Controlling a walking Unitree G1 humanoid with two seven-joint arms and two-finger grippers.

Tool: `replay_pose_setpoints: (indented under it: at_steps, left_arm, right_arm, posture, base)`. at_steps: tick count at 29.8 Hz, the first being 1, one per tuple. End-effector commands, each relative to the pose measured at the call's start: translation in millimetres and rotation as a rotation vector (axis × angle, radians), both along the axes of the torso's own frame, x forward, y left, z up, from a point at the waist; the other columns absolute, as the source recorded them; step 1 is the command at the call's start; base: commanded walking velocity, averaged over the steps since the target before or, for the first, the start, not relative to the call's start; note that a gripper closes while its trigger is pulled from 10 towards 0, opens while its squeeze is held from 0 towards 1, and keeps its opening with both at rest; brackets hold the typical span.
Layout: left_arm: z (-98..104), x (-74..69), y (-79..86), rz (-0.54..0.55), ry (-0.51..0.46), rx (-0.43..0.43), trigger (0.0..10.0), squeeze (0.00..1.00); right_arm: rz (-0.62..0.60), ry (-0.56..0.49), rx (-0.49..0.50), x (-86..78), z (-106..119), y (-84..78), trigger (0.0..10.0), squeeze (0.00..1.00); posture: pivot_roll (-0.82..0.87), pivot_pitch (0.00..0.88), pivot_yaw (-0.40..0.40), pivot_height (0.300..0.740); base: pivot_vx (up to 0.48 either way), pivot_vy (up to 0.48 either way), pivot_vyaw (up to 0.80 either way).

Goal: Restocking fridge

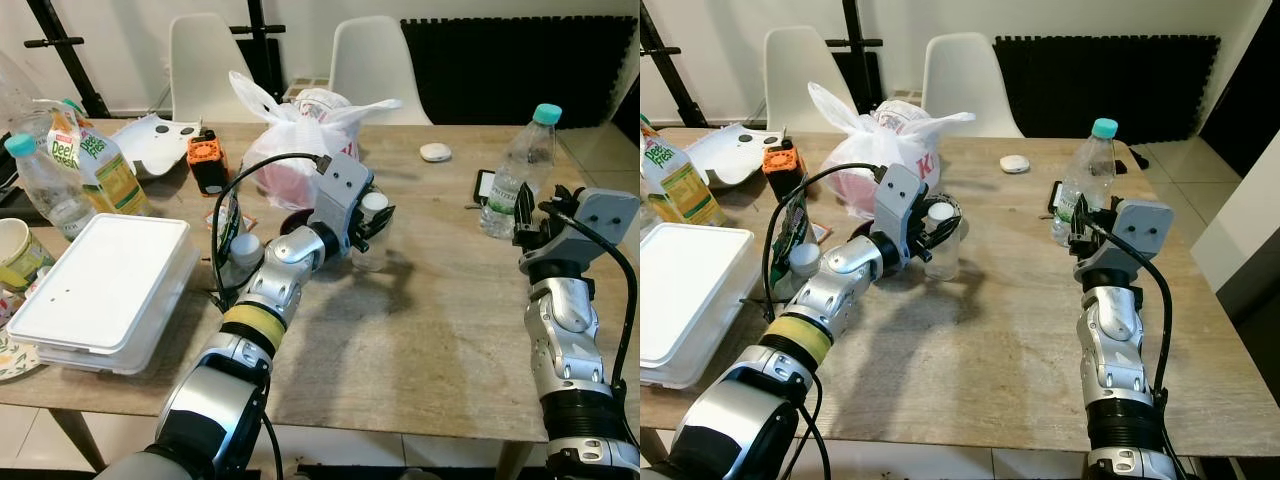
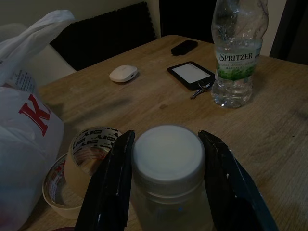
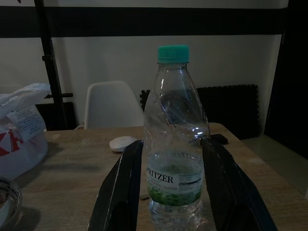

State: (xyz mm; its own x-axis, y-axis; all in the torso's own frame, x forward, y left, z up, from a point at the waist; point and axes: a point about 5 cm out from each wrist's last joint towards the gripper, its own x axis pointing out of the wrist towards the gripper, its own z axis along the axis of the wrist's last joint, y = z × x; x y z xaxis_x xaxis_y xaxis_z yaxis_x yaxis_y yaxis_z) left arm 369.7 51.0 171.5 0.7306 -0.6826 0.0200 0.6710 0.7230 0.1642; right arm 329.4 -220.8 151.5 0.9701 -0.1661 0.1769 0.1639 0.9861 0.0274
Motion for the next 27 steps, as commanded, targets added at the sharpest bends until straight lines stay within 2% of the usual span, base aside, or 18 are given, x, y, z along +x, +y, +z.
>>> replay_pose_setpoints:
  at_steps: [1, 3, 4, 5, 11, 12, 15, 16, 17, 20, 22, 23, 25, 27]
  left_arm:
    - [-1.7, -1.2, -1.8, -0.010, 0.002, -0.004, 0.0, 0.00]
    - [0.7, -0.8, -0.5, -0.006, -0.001, -0.015, 0.0, 0.00]
    - [2.9, -0.6, 0.3, -0.003, -0.006, -0.026, 1.6, 0.00]
    - [6.0, -0.1, 1.3, 0.002, -0.013, -0.038, 9.9, 0.00]
    - [17.4, -0.2, 4.6, -0.004, -0.039, -0.076, 10.0, 0.00]
    - [28.4, -1.0, 8.5, -0.024, -0.065, -0.096, 10.0, 0.00]
    - [79.6, -11.7, 33.0, -0.181, -0.172, -0.114, 10.0, 0.00]
    - [79.6, -11.7, 33.0, -0.181, -0.172, -0.114, 10.0, 0.00]
    - [89.0, -16.2, 39.4, -0.227, -0.192, -0.097, 10.0, 0.00]
    - [93.1, -18.7, 42.8, -0.252, -0.200, -0.084, 10.0, 0.00]
    - [106.8, -34.7, 55.2, -0.378, -0.225, -0.038, 10.0, 0.00]
    - [106.8, -34.7, 55.2, -0.378, -0.225, -0.038, 10.0, 0.00]
    - [117.2, -45.6, 61.1, -0.454, -0.234, -0.028, 10.0, 0.00]
    - [120.9, -48.3, 62.5, -0.469, -0.240, -0.029, 10.0, 0.00]
  right_arm:
    - [0.009, 0.004, -0.012, 2.7, 1.0, 1.5, 10.0, 0.00]
    - [0.016, -0.009, -0.011, 4.0, 4.9, 2.5, 10.0, 0.00]
    - [0.021, -0.018, -0.010, 4.3, 7.4, 3.3, 10.0, 0.00]
    - [0.029, -0.030, -0.008, 4.7, 10.3, 4.3, 10.0, 0.00]
    - [0.076, -0.058, -0.006, 5.2, 18.0, 10.4, 10.0, 0.00]
    - [0.140, -0.072, -0.005, 5.6, 23.3, 18.7, 10.0, 0.00]
    - [0.462, -0.125, -0.051, -0.3, 47.8, 58.7, 10.0, 0.00]
    - [0.462, -0.125, -0.051, -0.3, 47.8, 58.7, 10.0, 0.00]
    - [0.524, -0.134, -0.067, -2.8, 53.5, 65.5, 10.0, 0.00]
    - [0.551, -0.139, -0.074, -4.1, 56.3, 68.3, 10.0, 0.00]
    - [0.695, -0.173, -0.103, -12.6, 73.7, 81.1, 10.0, 0.00]
    - [0.695, -0.173, -0.103, -12.6, 73.7, 81.1, 10.0, 0.00]
    - [0.797, -0.192, -0.130, -19.9, 84.1, 90.5, 10.0, 0.00]
    - [0.830, -0.196, -0.146, -22.3, 86.8, 93.7, 10.0, 0.00]
  posture:
    - [-0.08, 0.000, 0.019, 0.740]
    - [-0.08, 0.000, 0.018, 0.740]
    - [-0.08, 0.000, 0.018, 0.740]
    - [-0.08, 0.000, 0.017, 0.740]
    - [-0.07, 0.000, 0.014, 0.740]
    - [-0.07, 0.000, 0.012, 0.740]
    - [-0.06, 0.001, 0.006, 0.740]
    - [-0.06, 0.001, 0.006, 0.740]
    - [-0.06, 0.002, 0.005, 0.740]
    - [-0.06, 0.002, 0.005, 0.740]
    - [-0.05, 0.008, -0.001, 0.740]
    - [-0.05, 0.008, -0.001, 0.740]
    - [-0.04, 0.012, -0.005, 0.740]
    - [-0.04, 0.013, -0.006, 0.740]
  base:
    - [0.000, 0.000, 0.00]
    - [0.000, 0.000, 0.00]
    - [0.000, 0.000, 0.00]
    - [0.000, 0.000, 0.00]
    - [0.000, 0.000, 0.00]
    - [0.000, 0.000, 0.00]
    - [0.000, 0.000, 0.00]
    - [0.000, 0.000, 0.00]
    - [0.000, 0.000, 0.00]
    - [0.000, 0.000, 0.00]
    - [0.000, 0.000, 0.00]
    - [0.000, 0.000, 0.00]
    - [0.000, 0.000, 0.00]
    - [0.000, 0.000, 0.00]
